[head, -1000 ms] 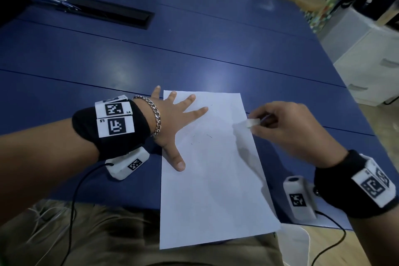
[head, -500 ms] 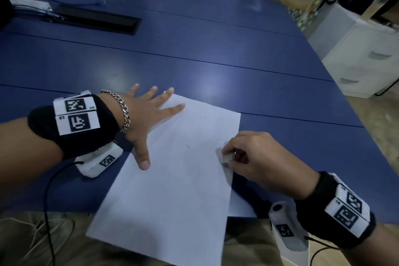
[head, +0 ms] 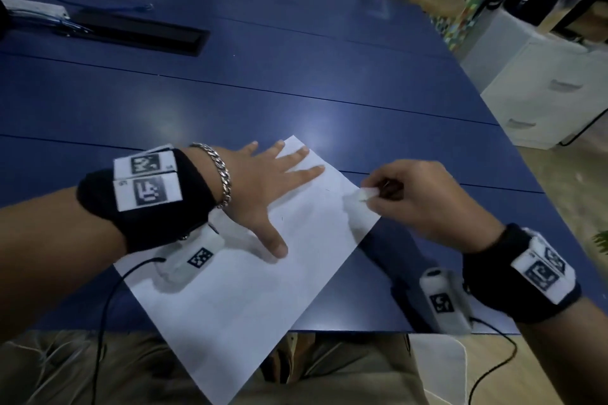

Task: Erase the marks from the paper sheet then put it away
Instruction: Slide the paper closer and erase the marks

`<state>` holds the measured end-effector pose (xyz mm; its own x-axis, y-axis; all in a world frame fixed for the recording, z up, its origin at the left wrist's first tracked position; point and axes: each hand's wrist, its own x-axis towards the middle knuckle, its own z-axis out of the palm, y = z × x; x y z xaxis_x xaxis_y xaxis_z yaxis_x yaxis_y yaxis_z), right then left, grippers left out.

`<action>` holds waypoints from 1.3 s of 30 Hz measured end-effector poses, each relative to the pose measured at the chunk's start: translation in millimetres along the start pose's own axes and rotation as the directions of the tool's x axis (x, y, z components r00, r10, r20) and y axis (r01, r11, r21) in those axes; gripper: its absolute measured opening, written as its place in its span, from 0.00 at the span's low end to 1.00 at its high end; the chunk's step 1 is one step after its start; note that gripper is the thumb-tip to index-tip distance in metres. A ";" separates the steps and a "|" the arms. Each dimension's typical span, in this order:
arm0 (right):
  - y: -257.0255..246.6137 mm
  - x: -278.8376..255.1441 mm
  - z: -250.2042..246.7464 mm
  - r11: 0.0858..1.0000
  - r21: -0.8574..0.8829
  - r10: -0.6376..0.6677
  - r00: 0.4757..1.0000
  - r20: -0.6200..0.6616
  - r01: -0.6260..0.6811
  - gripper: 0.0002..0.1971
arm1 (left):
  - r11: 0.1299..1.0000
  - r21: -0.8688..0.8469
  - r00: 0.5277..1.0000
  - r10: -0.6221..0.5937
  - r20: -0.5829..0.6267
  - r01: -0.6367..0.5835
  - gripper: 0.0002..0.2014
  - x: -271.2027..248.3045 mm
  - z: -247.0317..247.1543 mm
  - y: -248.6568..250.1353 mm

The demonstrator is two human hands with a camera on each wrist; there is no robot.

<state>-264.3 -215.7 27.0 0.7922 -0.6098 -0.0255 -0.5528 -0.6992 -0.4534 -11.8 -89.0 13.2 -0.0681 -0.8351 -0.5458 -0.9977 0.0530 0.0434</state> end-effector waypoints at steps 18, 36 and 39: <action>-12.2 9.6 36.7 0.965 -0.204 -0.128 0.976 0.175 0.163 0.05 | 0.996 0.049 0.994 -0.080 0.080 0.076 0.76 24.5 9.2 25.8; -15.8 -6.7 12.7 0.973 -0.199 -0.113 0.993 0.030 0.117 0.08 | 0.986 0.090 0.990 -0.141 -0.001 0.140 0.73 22.4 11.3 29.3; -11.0 -4.4 23.3 0.972 -0.208 -0.094 0.991 0.093 0.112 0.06 | 0.988 0.104 0.987 -0.098 -0.126 0.112 0.69 24.3 12.3 22.3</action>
<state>-255.6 -196.6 11.3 0.8612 -0.5039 -0.0658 -0.5026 -0.8253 -0.2576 -35.8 -101.3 -9.3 0.0317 -0.8984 -0.4380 -0.9943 0.0162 -0.1050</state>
